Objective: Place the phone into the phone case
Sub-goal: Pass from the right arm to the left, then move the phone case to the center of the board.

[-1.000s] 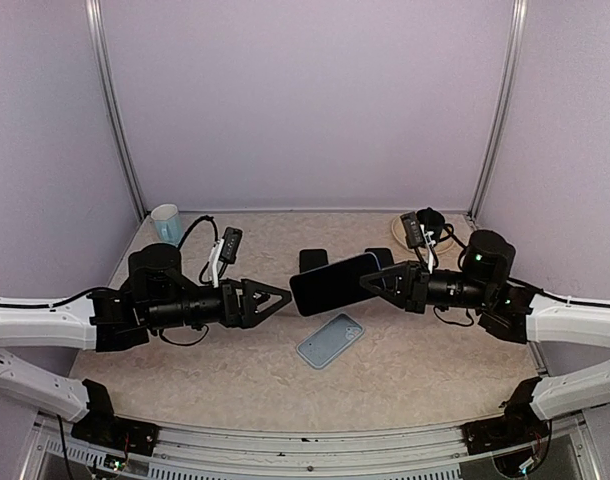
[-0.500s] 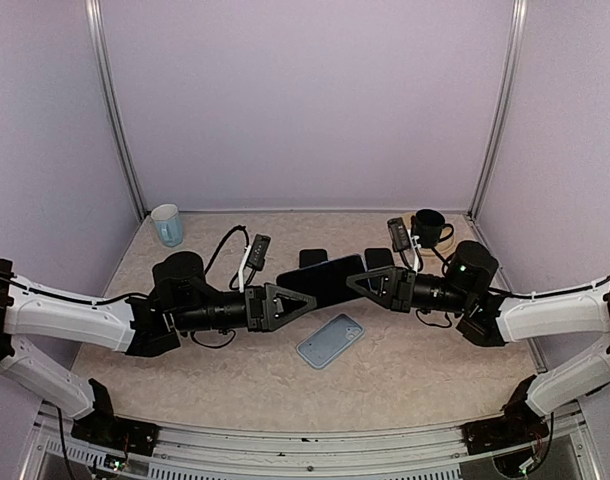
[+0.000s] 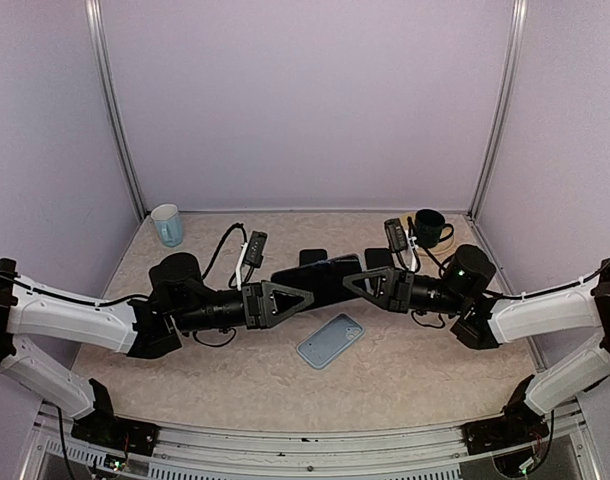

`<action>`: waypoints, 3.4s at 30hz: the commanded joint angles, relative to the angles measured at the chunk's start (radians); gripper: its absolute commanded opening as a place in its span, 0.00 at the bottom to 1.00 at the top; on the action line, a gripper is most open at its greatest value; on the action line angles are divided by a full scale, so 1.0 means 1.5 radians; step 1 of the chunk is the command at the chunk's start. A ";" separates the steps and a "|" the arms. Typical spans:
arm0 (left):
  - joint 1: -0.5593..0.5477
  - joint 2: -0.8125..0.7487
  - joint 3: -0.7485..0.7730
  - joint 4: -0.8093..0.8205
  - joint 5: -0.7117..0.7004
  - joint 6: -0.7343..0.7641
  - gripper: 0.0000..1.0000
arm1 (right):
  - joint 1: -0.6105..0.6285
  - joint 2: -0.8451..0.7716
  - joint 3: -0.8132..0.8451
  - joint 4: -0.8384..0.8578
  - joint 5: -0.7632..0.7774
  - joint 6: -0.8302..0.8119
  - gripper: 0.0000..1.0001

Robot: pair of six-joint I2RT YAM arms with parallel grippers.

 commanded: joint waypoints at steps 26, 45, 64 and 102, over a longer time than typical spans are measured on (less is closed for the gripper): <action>0.021 -0.031 -0.028 -0.028 -0.052 0.003 0.00 | 0.004 0.025 0.010 -0.024 -0.031 -0.018 0.19; 0.011 -0.132 -0.040 -0.258 -0.196 -0.124 0.00 | -0.037 -0.031 0.116 -0.498 0.120 -0.202 0.90; -0.019 0.033 0.040 -0.284 -0.204 -0.291 0.00 | -0.089 0.083 0.124 -0.511 0.107 -0.158 1.00; -0.035 0.259 0.199 -0.298 -0.214 -0.443 0.00 | -0.123 0.209 0.124 -0.440 0.057 -0.153 1.00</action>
